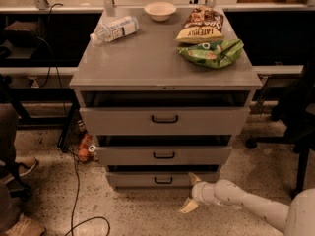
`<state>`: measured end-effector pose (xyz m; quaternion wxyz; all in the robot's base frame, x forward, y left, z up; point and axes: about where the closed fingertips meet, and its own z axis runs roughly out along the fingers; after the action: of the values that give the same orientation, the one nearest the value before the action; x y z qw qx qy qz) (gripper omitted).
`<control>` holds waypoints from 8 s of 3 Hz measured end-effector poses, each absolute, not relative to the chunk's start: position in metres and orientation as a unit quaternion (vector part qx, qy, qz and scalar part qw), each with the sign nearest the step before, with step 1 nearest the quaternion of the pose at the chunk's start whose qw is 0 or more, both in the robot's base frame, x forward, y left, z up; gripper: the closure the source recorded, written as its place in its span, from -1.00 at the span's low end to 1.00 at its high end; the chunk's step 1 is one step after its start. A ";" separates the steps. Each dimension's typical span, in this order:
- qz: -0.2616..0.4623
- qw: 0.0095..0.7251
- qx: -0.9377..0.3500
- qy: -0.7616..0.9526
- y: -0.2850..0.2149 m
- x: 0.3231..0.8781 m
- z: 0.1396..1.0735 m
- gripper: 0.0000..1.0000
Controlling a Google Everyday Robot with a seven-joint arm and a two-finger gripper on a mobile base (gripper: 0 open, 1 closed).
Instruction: Open bottom drawer
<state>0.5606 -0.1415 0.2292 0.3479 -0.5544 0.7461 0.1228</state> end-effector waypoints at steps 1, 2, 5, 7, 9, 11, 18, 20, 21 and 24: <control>0.123 0.348 -0.554 0.746 -0.141 0.561 0.229 -1.00; 0.121 0.356 -0.571 0.729 -0.140 0.570 0.220 -1.00; 0.106 0.427 -0.596 0.672 -0.165 0.620 0.208 -1.00; 0.091 0.416 -0.602 0.675 -0.174 0.647 0.184 -0.68; 0.085 0.389 -0.600 0.694 -0.212 0.634 0.187 0.40; 0.118 0.367 -0.587 0.712 -0.231 0.579 0.203 1.00; 0.135 0.339 -0.537 0.761 -0.255 0.493 0.190 1.00; 0.137 0.339 -0.537 0.760 -0.253 0.492 0.191 0.56; 0.137 0.339 -0.537 0.760 -0.253 0.492 0.193 0.09; 0.140 0.321 -0.558 0.752 -0.235 0.490 0.186 -1.00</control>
Offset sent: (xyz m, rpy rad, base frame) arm 0.0266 -0.0017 -0.0214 -0.0075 -0.0822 0.1045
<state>0.4896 -0.2350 0.1856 0.3208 -0.5583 0.7522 0.1398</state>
